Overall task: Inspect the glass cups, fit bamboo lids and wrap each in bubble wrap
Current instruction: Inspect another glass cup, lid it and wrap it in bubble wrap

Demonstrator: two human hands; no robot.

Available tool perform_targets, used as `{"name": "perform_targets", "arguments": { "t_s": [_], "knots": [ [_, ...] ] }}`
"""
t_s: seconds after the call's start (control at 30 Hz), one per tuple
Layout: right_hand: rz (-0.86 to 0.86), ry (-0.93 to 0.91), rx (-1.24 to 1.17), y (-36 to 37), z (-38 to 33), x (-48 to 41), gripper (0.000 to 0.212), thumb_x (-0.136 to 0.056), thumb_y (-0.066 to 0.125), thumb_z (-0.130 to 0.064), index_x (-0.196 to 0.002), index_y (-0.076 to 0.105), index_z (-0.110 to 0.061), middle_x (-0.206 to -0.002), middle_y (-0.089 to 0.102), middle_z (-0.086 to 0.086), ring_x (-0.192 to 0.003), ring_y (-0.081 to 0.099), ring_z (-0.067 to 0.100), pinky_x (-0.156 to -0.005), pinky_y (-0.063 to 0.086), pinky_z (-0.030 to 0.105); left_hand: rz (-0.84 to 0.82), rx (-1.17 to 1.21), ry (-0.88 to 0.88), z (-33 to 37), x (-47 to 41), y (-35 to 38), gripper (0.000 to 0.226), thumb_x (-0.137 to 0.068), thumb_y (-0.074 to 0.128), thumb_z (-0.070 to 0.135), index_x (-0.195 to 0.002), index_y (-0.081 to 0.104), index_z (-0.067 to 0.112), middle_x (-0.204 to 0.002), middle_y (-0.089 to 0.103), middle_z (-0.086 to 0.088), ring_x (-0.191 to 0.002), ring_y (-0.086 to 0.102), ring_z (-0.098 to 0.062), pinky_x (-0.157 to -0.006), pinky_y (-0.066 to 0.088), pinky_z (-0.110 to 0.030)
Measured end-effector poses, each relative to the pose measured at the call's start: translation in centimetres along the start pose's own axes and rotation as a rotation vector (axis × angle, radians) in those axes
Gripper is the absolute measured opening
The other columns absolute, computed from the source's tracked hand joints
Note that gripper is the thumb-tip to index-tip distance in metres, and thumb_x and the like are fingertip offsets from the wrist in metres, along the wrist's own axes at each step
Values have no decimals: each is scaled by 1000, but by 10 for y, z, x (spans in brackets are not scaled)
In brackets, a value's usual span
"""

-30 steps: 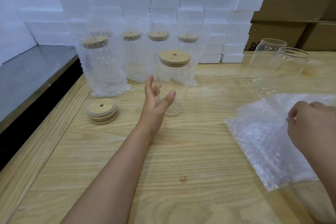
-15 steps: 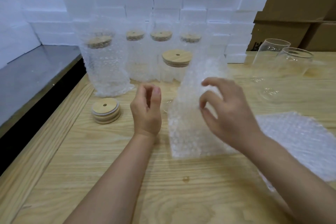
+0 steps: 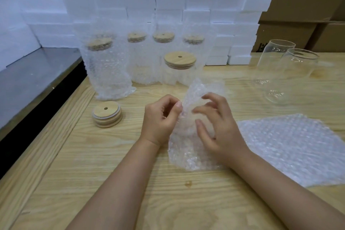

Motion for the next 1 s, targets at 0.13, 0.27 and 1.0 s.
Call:
{"name": "perform_targets", "arguments": {
  "t_s": [0.13,0.27,1.0],
  "knots": [
    [94,160,-22,-11,16,-4,48,-86,61,1,-132,48,-8,-137,41,-3,-84,50,4,-80,38,6,-76,-88,73,4,1,6,26,-90,43,28,-83,58,8,-61,48,13,-53,45,-2,-53,34,-14],
    [108,188,75,-10,22,-3,51,-84,65,1,-133,49,-6,-108,51,1,-78,41,-2,-78,36,5,-150,-146,54,2,1,11,20,-89,42,19,-88,59,9,-63,56,6,-54,49,-9,-52,37,-20],
    [127,-262,709,-1,-18,-1,28,-63,69,-15,-90,72,-19,-102,69,8,-107,41,26,-82,24,39,26,-852,826,71,23,26,43,-92,28,6,-123,52,25,-126,64,11,-119,50,-12,-98,20,-37]
  ]
}}
Point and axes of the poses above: each hand's wrist, its own x-axis away from the middle knuckle, its own y-axis out of the palm, z = x × y, the point moved 7 cm from there along -x, towards the middle knuckle
